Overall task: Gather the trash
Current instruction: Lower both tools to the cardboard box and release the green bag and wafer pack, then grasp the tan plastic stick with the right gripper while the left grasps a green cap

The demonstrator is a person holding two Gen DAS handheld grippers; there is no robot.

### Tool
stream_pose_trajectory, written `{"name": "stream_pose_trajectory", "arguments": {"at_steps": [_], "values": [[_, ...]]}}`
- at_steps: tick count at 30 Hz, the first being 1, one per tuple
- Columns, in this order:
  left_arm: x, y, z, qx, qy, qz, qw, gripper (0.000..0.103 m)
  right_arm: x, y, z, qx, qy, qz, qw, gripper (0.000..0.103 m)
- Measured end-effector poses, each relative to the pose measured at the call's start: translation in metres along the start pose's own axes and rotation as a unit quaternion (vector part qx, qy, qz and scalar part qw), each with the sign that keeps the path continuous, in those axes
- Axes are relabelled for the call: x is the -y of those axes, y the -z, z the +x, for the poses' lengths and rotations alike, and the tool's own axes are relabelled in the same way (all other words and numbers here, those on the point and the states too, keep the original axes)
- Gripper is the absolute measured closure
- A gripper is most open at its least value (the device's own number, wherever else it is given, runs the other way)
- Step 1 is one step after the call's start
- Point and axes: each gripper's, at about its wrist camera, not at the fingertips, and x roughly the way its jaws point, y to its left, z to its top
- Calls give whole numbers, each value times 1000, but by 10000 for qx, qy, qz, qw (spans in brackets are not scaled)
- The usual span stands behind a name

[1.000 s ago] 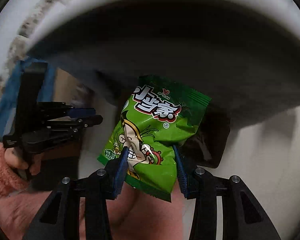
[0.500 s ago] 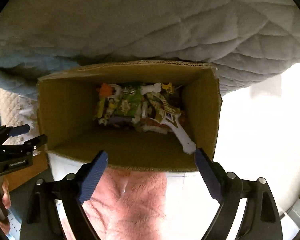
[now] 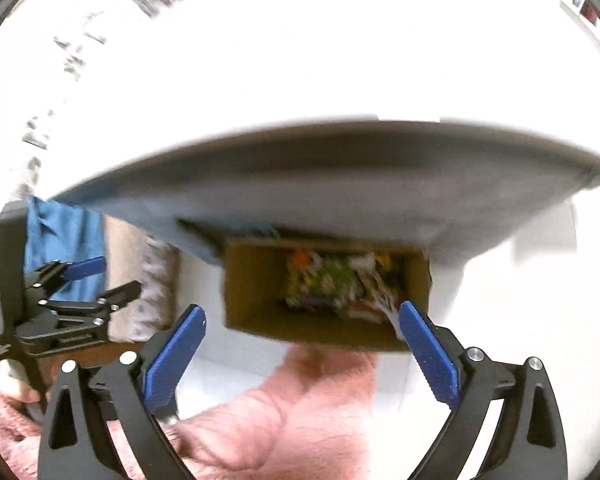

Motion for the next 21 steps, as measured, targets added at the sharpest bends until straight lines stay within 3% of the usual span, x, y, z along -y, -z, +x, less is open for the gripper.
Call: {"name": "stream_pose_trajectory", "arguments": {"at_steps": [5,9,14,21], "values": [[2,-28,-67,1008,-151,-118,9947,14,-10,-54,-54,1098,158,-240,9935,5],[-1,-45,-86,1299,-151,-344,9908,14,2,-113,-59,1627,358,-37,9860,5],[-2,-48,-97,1292,-221,-425,9905,14,28,-179,-25,1607,626,487,9838,7],[-12,-25,-103,1078,-424,-649,9911,13,53,-240,19,1288,1178,845,9810,25]]}}
